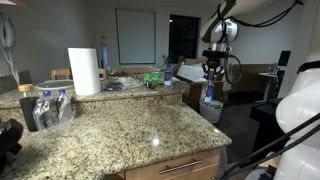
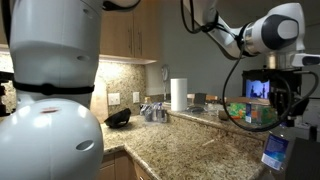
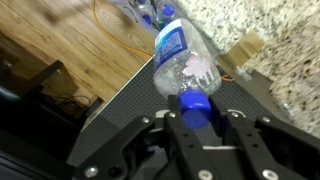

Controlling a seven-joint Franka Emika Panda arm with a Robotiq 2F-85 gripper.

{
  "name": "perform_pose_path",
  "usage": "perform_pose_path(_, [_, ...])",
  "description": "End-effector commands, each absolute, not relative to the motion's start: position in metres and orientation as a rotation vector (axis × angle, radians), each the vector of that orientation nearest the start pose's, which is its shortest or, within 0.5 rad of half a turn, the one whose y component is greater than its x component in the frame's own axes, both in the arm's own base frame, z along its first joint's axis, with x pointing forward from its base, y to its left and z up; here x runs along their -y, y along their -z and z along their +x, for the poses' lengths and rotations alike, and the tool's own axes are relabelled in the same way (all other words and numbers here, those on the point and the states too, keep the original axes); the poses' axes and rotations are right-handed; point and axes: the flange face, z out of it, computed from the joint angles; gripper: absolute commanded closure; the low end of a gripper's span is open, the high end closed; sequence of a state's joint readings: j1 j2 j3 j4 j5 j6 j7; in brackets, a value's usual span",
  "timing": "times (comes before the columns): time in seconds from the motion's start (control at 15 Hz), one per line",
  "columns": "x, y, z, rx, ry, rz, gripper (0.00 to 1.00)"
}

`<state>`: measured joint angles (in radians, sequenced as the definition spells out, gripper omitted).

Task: Put the bottle on the counter in the plastic bag

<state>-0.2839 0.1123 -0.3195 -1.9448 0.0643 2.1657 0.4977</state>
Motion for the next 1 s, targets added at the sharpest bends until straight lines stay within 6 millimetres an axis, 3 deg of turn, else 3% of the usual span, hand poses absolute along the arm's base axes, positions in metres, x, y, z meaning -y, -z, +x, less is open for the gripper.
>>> perform_pose_path(0.0, [0.377, -0.401, 0.509, -1.89, 0.093, -2.504, 0.91])
perform_pose_path(0.13, [0.394, -0.372, 0.519, -1.972, 0.035, -2.44, 0.92])
perform_pose_path(0.33, [0.398, -0.336, 0.537, -2.019, -0.059, -2.394, 0.92])
perform_pose_path(0.53, [0.39, -0.304, 0.554, -2.026, -0.154, -2.4, 0.92])
perform_pose_path(0.93, [0.359, -0.259, 0.575, -1.96, -0.303, -2.486, 0.92])
